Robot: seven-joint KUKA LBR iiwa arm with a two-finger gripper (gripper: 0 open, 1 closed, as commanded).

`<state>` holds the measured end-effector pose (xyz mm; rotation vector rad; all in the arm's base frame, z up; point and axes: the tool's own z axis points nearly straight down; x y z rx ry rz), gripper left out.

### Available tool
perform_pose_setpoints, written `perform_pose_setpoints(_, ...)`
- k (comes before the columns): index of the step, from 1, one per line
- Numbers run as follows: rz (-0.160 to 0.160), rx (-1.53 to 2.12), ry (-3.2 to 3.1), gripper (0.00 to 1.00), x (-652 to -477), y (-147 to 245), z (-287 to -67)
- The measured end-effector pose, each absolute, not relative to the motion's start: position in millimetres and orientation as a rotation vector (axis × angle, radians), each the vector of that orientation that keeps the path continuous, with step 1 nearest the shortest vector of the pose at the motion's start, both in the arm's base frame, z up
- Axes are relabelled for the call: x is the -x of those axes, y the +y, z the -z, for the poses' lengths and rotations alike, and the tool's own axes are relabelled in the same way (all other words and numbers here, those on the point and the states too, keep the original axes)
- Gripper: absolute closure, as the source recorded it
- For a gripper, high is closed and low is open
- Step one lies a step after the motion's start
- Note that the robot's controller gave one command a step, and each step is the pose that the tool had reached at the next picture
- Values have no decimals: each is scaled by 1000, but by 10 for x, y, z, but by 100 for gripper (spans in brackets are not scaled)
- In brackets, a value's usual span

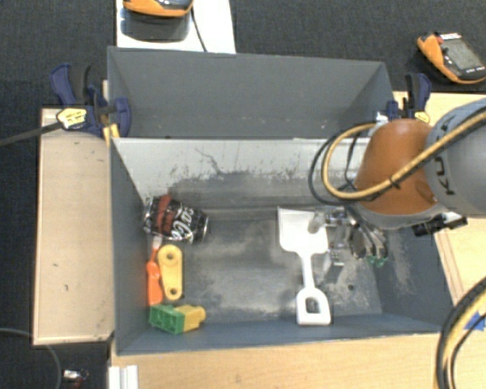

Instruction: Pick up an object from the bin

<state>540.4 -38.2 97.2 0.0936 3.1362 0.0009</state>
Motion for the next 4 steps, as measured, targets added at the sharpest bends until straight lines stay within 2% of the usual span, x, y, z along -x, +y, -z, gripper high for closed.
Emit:
perform_pose_setpoints(1, -3, -158, 3135, 0, -5371, -338, -839)
perform_pose_setpoints(2, -2, -245, 3130, 0, -5380, -338, -825)
perform_pose_setpoints(3, -1, 86, 3135, 0, -5031, -105, -909)
perform_pose_setpoints(4, 0, -274, 3113, 100, -5395, 115, -719)
